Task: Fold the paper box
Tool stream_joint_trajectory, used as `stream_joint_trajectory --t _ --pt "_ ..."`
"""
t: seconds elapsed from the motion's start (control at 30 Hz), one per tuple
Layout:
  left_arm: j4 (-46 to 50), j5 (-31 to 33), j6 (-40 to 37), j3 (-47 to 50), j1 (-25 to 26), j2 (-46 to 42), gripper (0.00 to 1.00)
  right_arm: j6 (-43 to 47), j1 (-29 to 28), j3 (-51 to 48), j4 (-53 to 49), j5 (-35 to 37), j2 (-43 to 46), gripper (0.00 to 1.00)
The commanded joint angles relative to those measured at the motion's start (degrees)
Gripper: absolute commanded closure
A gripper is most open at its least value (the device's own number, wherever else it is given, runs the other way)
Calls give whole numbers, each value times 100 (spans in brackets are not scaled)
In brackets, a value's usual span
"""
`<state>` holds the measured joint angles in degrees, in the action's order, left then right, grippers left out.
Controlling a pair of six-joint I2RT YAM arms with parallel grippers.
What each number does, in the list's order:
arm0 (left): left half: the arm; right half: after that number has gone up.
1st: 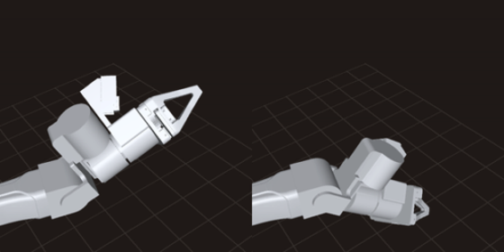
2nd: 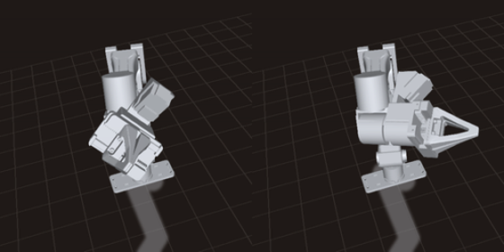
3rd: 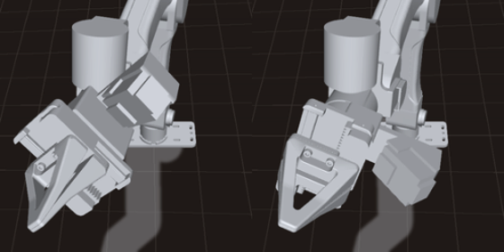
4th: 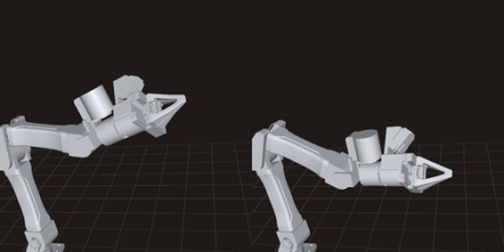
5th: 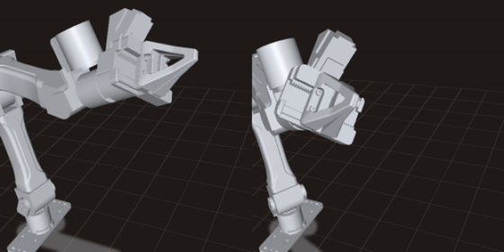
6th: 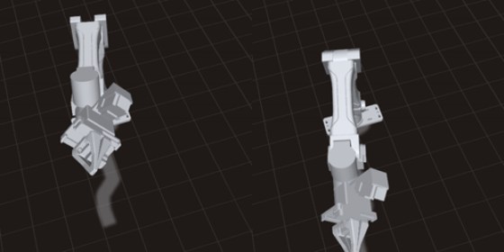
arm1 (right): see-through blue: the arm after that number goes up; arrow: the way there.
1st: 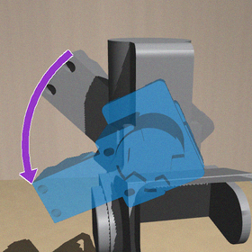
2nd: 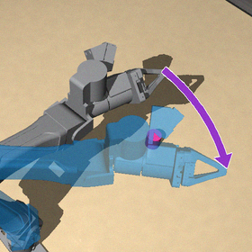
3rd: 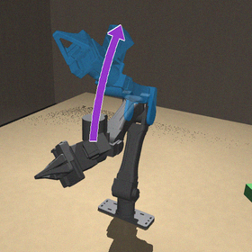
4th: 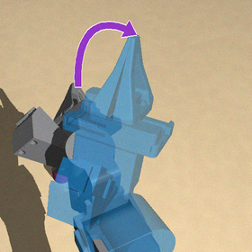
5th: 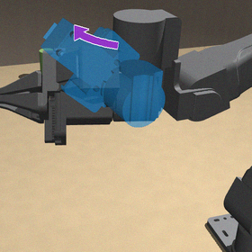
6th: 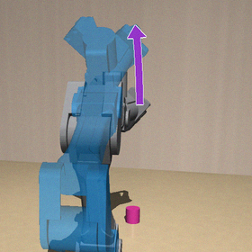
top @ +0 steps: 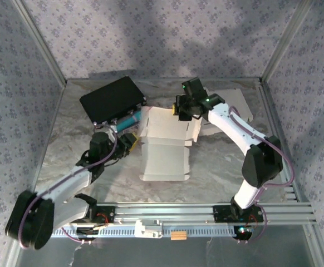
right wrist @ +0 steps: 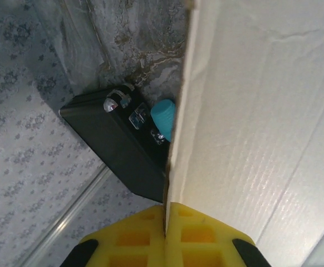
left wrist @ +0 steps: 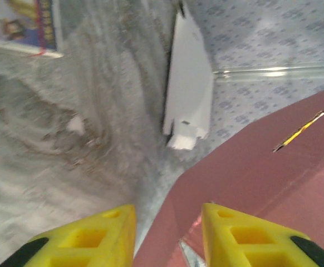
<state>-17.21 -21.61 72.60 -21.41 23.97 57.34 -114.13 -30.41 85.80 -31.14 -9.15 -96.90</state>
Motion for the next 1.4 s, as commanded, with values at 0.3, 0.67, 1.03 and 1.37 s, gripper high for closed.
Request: stream_joint_trajectory --t 0.3,0.67,1.03,1.37 --pt "4273 -74 -2664 -1034 -1213 -761 70 2243 -447 -828 2122 49 101 100" --pt "3166 -215 -4607 -1495 -1160 226 73 2657 -624 -1318 2567 -396 -107 100" --pt "2313 -121 -5304 -901 -574 152 72 3453 -646 -1522 3580 -699 -530 100" --pt "1775 93 -5357 -646 -243 248 70 3675 -499 -2689 5750 -1237 -606 100"
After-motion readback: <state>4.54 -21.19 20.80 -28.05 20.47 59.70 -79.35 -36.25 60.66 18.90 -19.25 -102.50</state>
